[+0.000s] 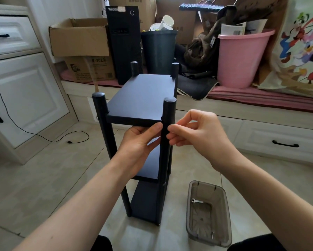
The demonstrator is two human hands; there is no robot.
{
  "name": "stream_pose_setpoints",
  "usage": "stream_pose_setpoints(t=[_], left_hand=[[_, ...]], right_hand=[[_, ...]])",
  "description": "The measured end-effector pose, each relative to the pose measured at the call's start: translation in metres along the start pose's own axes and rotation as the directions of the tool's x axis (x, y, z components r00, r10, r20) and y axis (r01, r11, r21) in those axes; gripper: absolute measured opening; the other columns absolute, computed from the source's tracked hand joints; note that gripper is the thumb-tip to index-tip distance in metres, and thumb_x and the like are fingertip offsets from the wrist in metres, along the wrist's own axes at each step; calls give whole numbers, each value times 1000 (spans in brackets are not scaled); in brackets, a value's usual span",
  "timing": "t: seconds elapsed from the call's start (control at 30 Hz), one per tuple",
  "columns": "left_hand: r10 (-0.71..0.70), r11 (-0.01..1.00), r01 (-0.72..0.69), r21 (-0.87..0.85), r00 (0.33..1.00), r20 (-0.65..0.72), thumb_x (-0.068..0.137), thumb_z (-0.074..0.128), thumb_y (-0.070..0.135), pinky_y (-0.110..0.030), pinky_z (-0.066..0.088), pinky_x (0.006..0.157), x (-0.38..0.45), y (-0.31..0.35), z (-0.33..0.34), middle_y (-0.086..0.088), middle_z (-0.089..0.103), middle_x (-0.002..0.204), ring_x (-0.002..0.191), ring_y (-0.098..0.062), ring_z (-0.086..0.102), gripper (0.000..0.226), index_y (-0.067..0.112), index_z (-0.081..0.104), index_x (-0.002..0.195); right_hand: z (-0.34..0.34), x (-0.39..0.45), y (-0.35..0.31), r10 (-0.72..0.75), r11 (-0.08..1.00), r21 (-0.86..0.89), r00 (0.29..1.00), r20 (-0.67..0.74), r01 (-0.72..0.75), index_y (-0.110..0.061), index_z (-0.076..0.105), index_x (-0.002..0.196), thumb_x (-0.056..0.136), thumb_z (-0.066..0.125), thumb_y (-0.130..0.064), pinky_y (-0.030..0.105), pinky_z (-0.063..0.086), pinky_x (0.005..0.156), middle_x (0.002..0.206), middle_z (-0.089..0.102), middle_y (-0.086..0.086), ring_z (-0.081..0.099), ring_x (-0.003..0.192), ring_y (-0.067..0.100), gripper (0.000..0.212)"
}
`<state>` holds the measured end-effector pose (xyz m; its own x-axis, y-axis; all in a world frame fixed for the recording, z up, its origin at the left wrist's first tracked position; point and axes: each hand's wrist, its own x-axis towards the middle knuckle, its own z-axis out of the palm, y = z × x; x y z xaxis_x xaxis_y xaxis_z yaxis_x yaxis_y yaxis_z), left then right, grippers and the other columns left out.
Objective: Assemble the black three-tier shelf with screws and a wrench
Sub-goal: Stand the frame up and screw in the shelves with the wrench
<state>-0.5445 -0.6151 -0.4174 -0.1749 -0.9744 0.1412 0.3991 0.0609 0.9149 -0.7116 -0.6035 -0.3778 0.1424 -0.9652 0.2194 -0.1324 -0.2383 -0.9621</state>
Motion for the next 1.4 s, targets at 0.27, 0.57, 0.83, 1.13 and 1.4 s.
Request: stream_pose_setpoints(t=[0.27, 0.57, 0.83, 1.13, 1.4], left_hand=[[-13, 1000, 13, -23, 1000, 9, 86, 64, 26, -22, 57, 81, -1, 0, 2, -6, 76, 113, 111, -20, 70, 19, 24, 81, 95], [-12, 1000, 12, -29, 1000, 28, 88, 63, 26, -29, 57, 93, -1, 0, 0, -8, 74, 117, 114, -23, 69, 22, 19, 77, 104], [-10, 1000, 10, -28, 1000, 25, 88, 61, 27, -27, 57, 89, -2, 1, -1, -7, 73, 119, 115, -21, 68, 32, 13, 68, 116], [-15, 1000, 15, -11, 999, 46, 91, 59, 28, -30, 56, 91, -1, -1, -5, -6, 72, 122, 119, -22, 66, 30, 15, 68, 117], [-9, 1000, 9, -4, 999, 32, 90, 61, 28, -28, 57, 92, -2, -1, -4, -8, 75, 115, 115, -22, 68, 22, 19, 75, 105]], right_hand=[[-21, 22, 2, 230, 973, -46, 966, 120, -226, -27, 67, 109, 59, 88, -36, 24, 54, 68, 85, 72, 0, 67, 74, 10, 54], [-31, 43, 3, 166, 981, 11, 870, 464, -193, -34, 57, 134, 75, 80, -20, 48, 48, 104, 122, 68, 10, 66, 115, 26, 65], [-32, 43, 6, 144, 990, -59, 874, 464, -132, -33, 57, 137, 78, 79, -27, 51, 49, 103, 130, 63, 6, 63, 118, 24, 63], [-21, 29, 1, 6, 958, -267, 924, 383, 104, -33, 56, 135, 87, 69, -31, 34, 55, 92, 110, 71, -3, 70, 100, 12, 50], [-11, 11, -2, -313, 703, -652, 947, 76, 285, -38, 48, 76, 76, 80, -43, 9, 44, 64, 69, 59, -14, 57, 75, -4, 32]])
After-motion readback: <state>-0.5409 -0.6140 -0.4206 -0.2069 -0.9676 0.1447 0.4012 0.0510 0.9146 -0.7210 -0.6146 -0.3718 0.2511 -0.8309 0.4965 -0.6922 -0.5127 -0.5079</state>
